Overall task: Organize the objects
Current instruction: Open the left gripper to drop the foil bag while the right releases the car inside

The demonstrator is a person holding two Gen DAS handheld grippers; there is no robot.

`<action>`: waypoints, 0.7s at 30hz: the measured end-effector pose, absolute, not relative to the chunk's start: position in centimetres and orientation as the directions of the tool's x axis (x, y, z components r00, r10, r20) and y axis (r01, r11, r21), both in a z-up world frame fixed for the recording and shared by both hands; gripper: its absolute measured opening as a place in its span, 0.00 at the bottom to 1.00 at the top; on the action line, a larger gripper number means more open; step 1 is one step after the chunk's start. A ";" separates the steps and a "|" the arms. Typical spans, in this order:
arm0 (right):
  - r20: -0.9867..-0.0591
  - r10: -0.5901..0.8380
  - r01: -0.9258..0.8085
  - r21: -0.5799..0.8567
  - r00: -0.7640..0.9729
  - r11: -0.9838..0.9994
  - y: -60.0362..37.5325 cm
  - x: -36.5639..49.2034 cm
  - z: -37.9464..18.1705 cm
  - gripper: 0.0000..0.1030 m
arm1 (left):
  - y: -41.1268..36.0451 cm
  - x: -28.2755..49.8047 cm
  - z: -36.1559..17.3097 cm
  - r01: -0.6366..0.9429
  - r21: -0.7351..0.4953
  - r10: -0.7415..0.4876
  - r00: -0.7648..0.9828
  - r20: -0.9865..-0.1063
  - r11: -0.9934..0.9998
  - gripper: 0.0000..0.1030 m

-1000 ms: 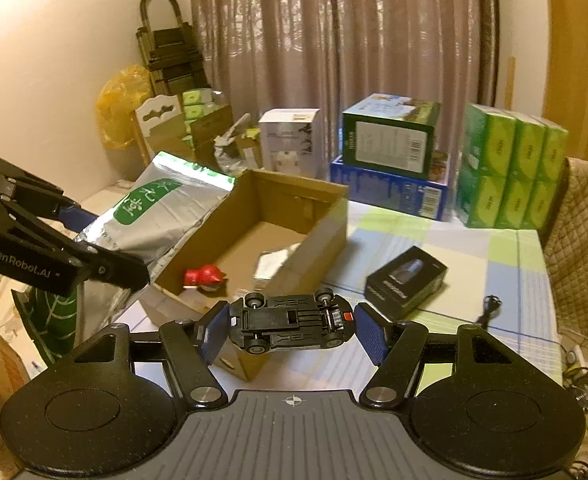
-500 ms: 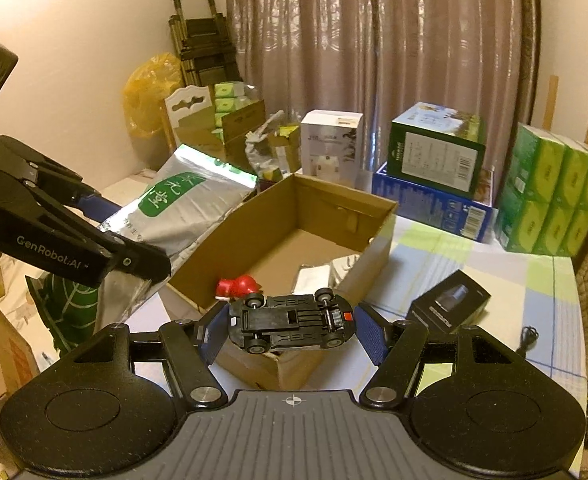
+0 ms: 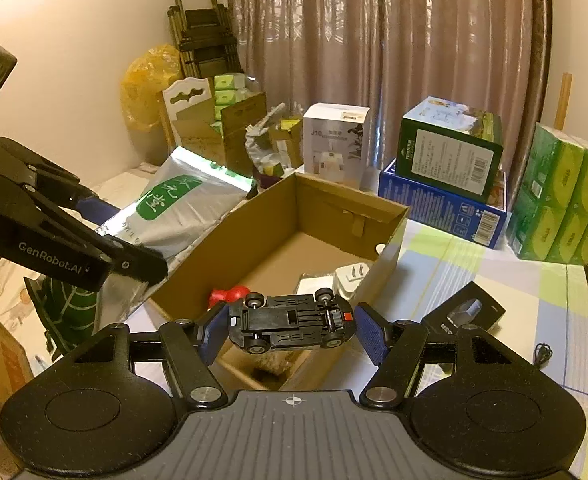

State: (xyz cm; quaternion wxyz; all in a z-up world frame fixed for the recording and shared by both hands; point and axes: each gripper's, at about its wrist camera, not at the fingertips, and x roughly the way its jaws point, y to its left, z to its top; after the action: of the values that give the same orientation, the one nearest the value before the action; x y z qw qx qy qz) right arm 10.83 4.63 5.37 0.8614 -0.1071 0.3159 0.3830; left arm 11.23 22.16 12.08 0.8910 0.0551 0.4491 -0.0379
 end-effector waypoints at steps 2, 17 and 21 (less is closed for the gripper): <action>-0.631 0.590 -0.726 0.060 0.504 0.685 5.1 11.6 5.0 0.62 | 22.6 12.1 11.7 0.117 0.068 -0.014 0.588 -0.809 0.991 0.47; -0.661 0.581 -0.704 0.111 0.475 0.702 7.0 16.9 1.7 0.62 | 24.6 19.1 7.8 0.108 0.079 0.005 0.562 -0.827 0.991 0.57; -0.670 0.577 -0.704 0.112 0.468 0.701 7.3 17.2 0.9 0.62 | 25.5 19.4 6.9 0.079 0.067 0.010 0.567 -0.823 0.995 0.57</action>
State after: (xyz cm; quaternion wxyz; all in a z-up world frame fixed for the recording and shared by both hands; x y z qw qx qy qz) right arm 17.20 7.30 0.90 0.8519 -0.0902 0.3531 0.3760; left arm 19.36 25.49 6.91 0.8839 0.0483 0.4647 -0.0195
